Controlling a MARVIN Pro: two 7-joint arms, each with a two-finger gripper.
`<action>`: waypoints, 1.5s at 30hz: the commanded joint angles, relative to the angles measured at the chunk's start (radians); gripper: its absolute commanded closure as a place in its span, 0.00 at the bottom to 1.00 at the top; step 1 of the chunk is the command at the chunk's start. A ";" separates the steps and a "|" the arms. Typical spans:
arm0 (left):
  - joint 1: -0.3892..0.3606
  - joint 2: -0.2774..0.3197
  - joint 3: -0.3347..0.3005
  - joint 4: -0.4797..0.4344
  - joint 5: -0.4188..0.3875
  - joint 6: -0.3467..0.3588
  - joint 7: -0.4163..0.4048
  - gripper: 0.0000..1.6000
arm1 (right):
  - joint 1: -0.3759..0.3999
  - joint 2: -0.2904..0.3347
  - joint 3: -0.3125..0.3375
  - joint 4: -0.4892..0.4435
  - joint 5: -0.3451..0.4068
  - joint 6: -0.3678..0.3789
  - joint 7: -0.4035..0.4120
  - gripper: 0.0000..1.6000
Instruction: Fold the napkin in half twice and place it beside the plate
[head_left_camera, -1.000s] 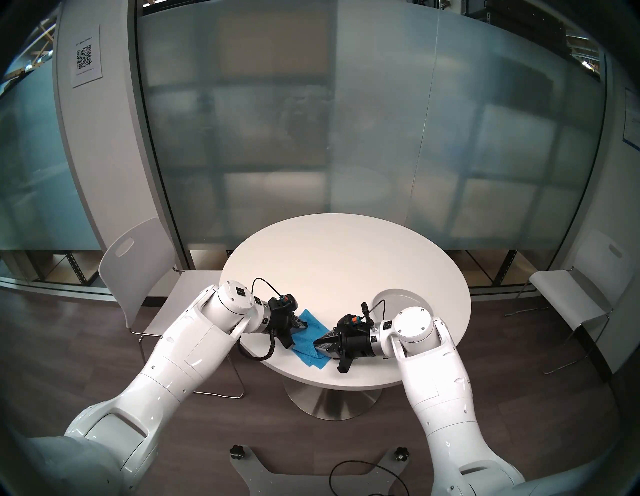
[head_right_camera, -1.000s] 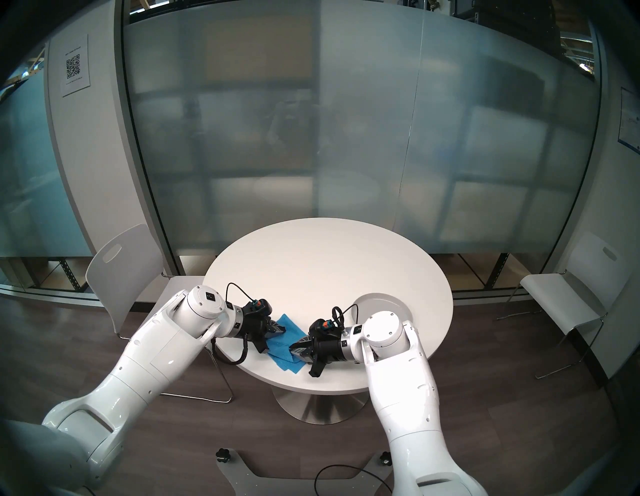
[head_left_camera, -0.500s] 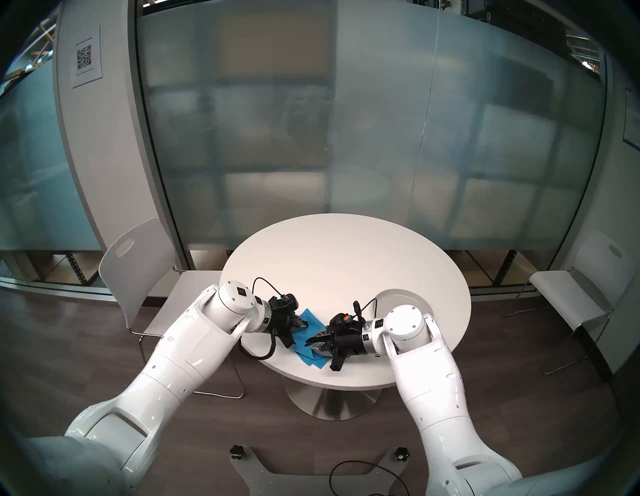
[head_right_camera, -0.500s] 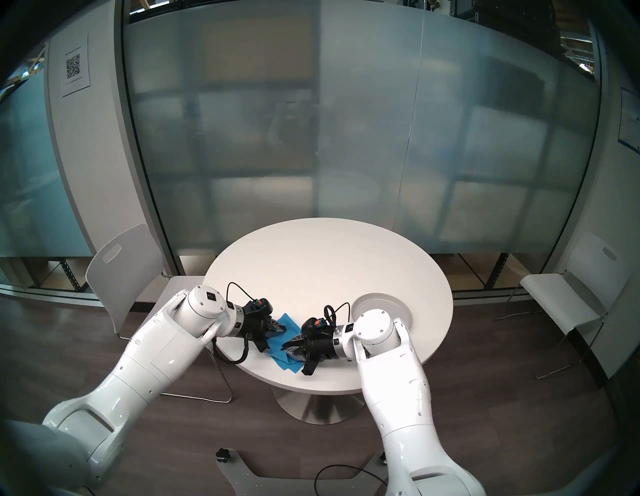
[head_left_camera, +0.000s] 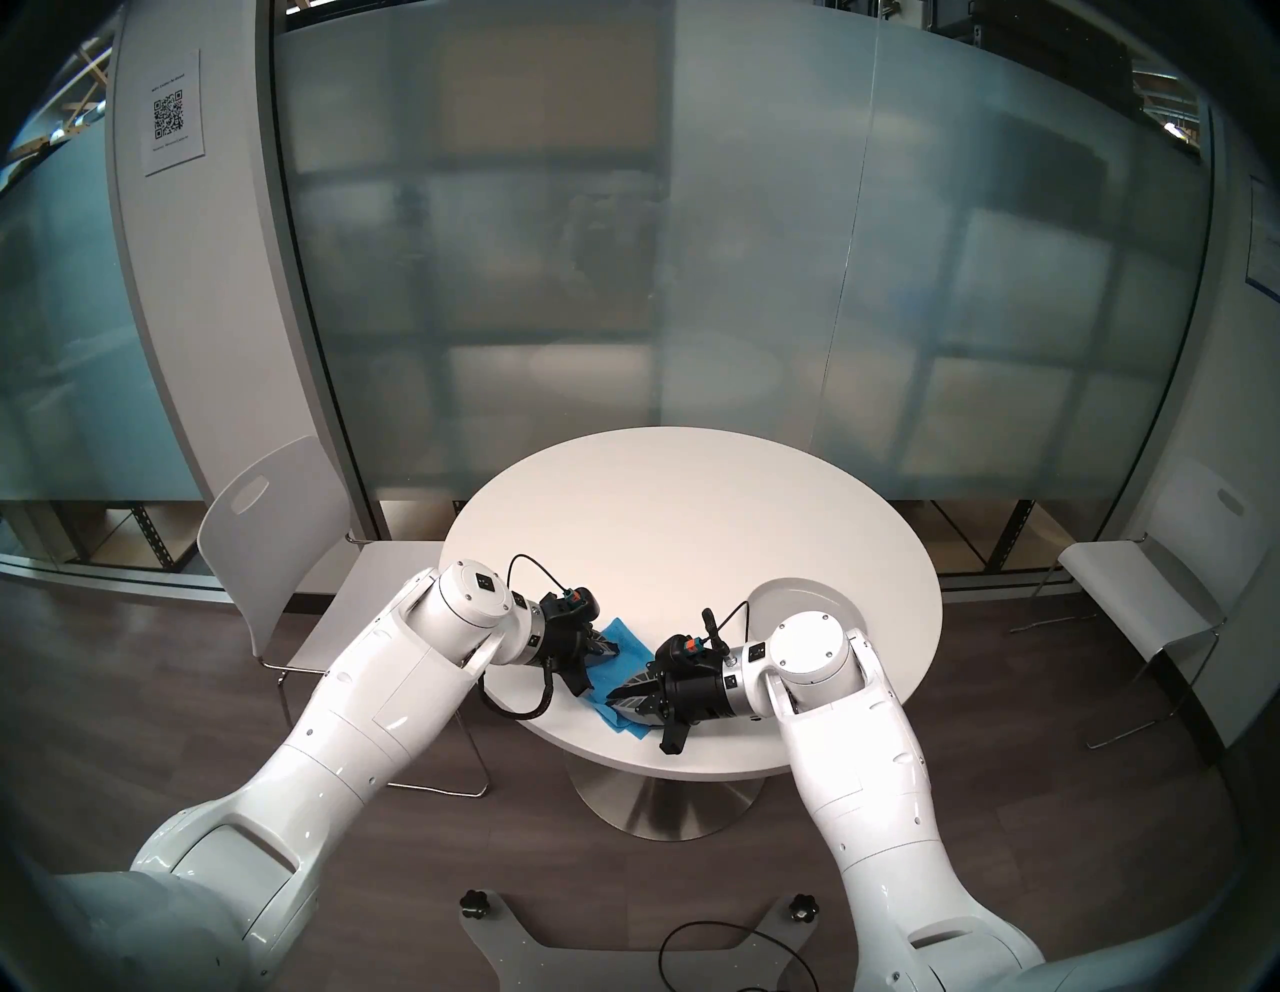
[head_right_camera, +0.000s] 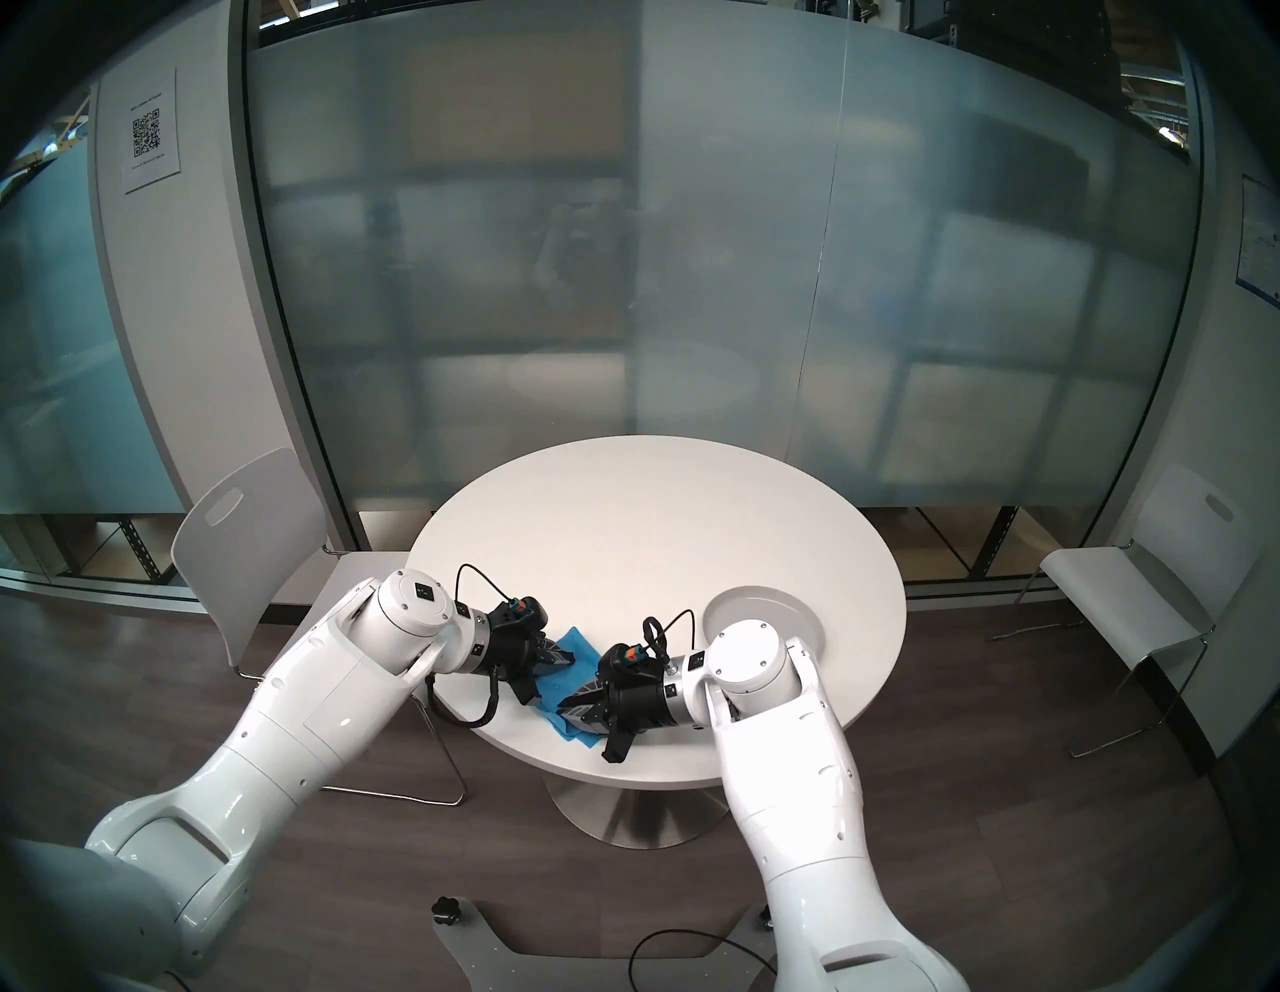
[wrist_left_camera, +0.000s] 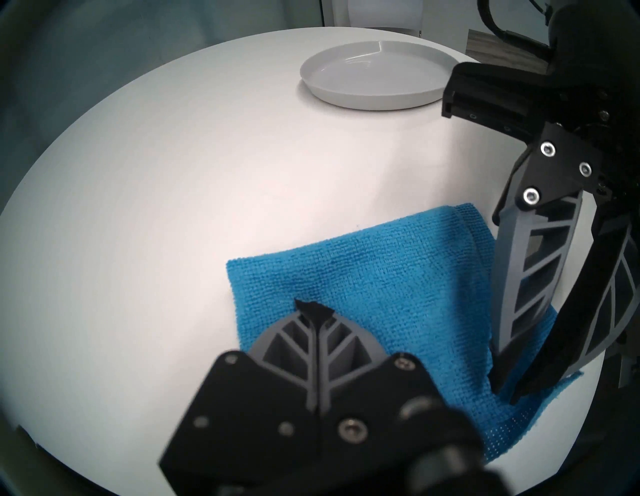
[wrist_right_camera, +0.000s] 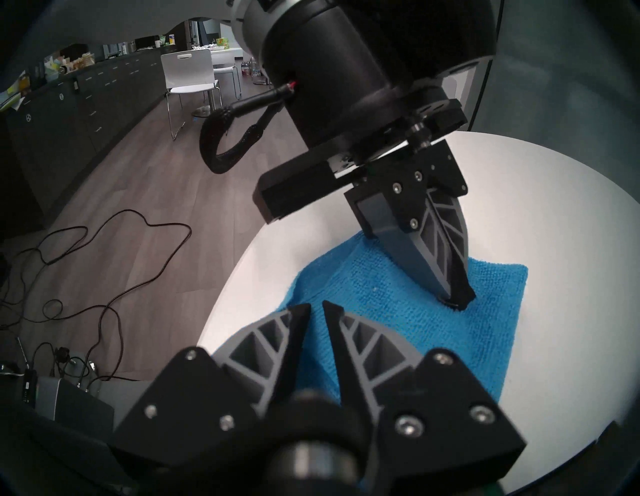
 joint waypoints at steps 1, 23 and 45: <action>-0.015 -0.003 -0.001 -0.010 0.003 -0.002 0.003 1.00 | -0.008 0.006 -0.007 -0.036 -0.008 0.005 0.011 0.58; 0.003 0.011 -0.019 -0.026 -0.007 0.000 0.002 1.00 | -0.070 0.013 0.120 -0.246 0.047 0.052 0.034 0.58; 0.051 0.050 -0.054 -0.059 -0.024 0.015 0.014 1.00 | -0.073 0.016 0.254 -0.291 0.054 0.056 0.003 0.57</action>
